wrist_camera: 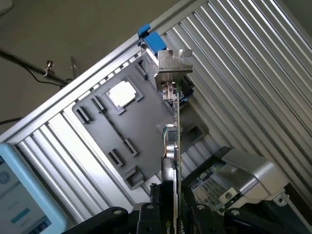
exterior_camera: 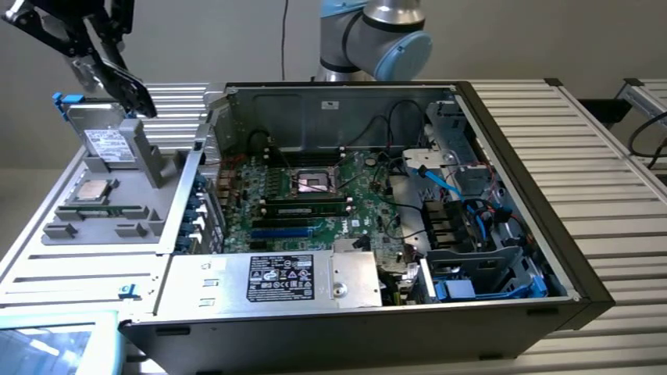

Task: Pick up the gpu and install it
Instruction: 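Pick up the gpu and move the gpu toward the slot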

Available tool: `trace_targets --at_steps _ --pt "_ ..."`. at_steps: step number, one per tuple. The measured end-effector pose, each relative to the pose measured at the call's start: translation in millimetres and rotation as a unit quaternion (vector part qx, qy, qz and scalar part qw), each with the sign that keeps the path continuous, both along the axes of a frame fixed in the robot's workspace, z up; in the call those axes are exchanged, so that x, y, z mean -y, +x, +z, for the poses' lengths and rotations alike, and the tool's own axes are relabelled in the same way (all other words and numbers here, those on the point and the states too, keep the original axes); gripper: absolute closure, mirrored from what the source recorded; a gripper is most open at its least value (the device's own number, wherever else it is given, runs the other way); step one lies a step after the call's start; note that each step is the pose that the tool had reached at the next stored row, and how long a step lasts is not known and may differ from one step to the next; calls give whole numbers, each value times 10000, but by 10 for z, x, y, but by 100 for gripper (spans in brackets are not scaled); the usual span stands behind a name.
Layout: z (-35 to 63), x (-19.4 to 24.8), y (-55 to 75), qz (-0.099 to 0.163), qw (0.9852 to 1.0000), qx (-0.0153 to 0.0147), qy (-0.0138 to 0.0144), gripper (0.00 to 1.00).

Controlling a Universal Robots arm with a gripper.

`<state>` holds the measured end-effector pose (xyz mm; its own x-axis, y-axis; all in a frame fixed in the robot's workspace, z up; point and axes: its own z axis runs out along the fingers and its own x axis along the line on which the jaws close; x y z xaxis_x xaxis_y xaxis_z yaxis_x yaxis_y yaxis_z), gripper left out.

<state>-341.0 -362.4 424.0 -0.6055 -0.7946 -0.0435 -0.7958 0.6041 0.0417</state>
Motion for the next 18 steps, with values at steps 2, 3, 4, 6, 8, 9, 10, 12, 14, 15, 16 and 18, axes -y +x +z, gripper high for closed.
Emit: trace_targets --at_steps 2,3,4,6,8,9,10,12,14,15,16,18 --pt "-7 0 0 177 9998 -3 0 73" --pt "-13 0 0 274 9996 -5 1 73" --pt "-18 0 0 355 9994 -8 2 73" --pt "-29 0 1 534 9986 -10 7 73" --pt "-43 0 1 714 9974 -10 20 73" --pt "-49 0 1 805 9968 -8 30 73" --pt "-54 0 1 894 9960 -8 42 73" --pt "-63 -1 0 1074 9942 -8 57 73" --pt "-67 0 -1 1259 9920 -8 58 73" --pt "-68 0 0 1348 9909 -8 58 73" --pt "-67 0 0 1438 9896 -9 58 73" --pt "-67 0 0 1615 9868 -10 56 73"
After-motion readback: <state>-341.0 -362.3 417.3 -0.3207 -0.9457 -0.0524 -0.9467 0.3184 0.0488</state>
